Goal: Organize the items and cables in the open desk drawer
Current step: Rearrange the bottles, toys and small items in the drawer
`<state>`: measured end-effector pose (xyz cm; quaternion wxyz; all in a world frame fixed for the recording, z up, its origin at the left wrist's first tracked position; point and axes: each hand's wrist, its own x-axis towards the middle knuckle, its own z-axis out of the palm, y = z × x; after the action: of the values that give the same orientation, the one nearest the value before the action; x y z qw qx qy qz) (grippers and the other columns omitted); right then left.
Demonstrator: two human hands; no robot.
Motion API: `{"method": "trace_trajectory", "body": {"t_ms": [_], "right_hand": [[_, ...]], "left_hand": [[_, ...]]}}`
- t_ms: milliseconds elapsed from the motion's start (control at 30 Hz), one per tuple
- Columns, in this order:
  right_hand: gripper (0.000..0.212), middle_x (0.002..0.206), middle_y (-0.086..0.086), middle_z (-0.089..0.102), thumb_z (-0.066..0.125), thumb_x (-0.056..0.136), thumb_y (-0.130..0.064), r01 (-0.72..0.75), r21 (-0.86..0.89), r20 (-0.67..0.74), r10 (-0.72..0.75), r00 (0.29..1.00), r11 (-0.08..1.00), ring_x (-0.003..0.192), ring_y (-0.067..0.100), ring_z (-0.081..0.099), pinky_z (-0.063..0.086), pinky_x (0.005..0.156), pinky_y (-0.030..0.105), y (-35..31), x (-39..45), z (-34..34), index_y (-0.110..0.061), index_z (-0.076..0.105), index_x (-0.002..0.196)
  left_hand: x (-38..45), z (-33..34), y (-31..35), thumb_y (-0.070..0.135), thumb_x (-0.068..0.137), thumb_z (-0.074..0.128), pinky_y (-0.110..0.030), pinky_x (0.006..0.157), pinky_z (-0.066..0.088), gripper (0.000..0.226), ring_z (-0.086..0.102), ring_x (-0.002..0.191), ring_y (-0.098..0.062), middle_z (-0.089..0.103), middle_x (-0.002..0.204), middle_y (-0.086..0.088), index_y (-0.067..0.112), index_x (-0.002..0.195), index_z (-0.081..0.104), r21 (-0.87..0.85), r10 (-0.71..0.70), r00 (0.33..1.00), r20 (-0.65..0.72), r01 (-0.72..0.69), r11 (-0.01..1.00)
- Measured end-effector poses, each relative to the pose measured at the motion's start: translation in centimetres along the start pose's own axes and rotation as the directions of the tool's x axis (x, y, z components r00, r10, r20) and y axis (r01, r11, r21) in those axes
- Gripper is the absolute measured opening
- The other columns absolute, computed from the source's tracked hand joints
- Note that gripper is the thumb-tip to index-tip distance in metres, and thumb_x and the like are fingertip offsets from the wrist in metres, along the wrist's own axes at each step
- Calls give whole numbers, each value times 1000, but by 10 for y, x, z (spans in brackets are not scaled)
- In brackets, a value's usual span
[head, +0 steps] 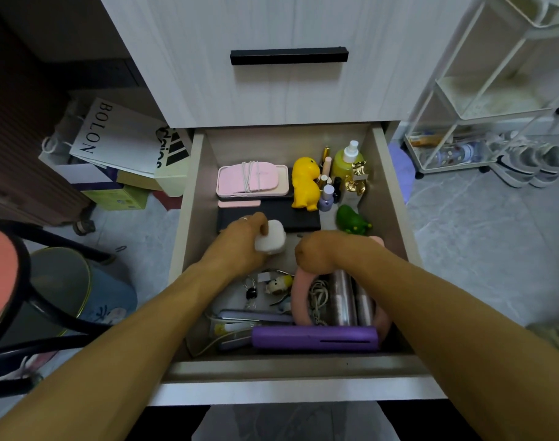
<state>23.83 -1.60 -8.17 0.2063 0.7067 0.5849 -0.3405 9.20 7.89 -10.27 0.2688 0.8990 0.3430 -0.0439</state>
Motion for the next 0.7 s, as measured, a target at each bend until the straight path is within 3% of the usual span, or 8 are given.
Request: {"method": "trace_trajectory", "body": {"t_ms": [167, 267, 400, 500, 600, 700], "right_hand": [[37, 132, 9, 54, 39, 98, -33, -44, -53, -19, 43, 999, 998, 124, 29, 47, 11, 113, 56, -2, 1, 9, -13, 52, 128], [39, 130, 8, 55, 39, 98, -35, -57, -32, -88, 54, 995, 998, 123, 28, 48, 9, 115, 56, -3, 0, 11, -13, 52, 127], [37, 130, 10, 56, 36, 99, -34, -116, 37, -194, 121, 974, 993, 126, 30, 43, 2, 116, 57, 6, -6, 16, -14, 54, 124], [38, 132, 12, 54, 33, 99, -36, -149, 55, -213, 157, 964, 987, 127, 31, 40, 5, 116, 56, 13, -7, 20, -14, 53, 124], [36, 136, 8, 52, 34, 99, -32, -118, 110, -192, 138, 972, 987, 128, 30, 40, 12, 115, 54, 15, -6, 18, -20, 49, 130], [33, 134, 9, 52, 35, 99, -30, -106, 97, -199, 123, 972, 990, 123, 31, 41, 23, 110, 48, 17, -3, 18, -17, 53, 124]], "left_hand": [[5, 14, 10, 29, 81, 77, -27, 78, 39, 44, 47, 102, -20, 48, 119, -2, 18, 112, 48, -65, 58, 996, 63, -54, 996], [11, 23, 8, 25, 83, 75, -28, 86, 39, 39, 45, 117, -23, 46, 130, -4, 16, 111, 50, 16, 109, 990, 87, -110, 994], [9, 25, 4, 25, 82, 74, -33, 89, 42, 40, 40, 121, -22, 50, 130, -2, 17, 112, 51, 125, 148, 988, 48, -153, 980], [6, 26, 2, 29, 83, 72, -35, 87, 45, 40, 43, 118, -22, 51, 131, 0, 19, 115, 50, 205, 167, 986, 30, -169, 964], [4, 29, -1, 28, 83, 72, -36, 84, 49, 42, 46, 116, -22, 46, 134, 0, 20, 119, 50, 186, 117, 993, 9, -117, 976], [3, 29, -3, 26, 81, 72, -38, 85, 51, 44, 46, 116, -23, 45, 129, -4, 19, 119, 50, 212, 60, 998, -17, -55, 976]]}}
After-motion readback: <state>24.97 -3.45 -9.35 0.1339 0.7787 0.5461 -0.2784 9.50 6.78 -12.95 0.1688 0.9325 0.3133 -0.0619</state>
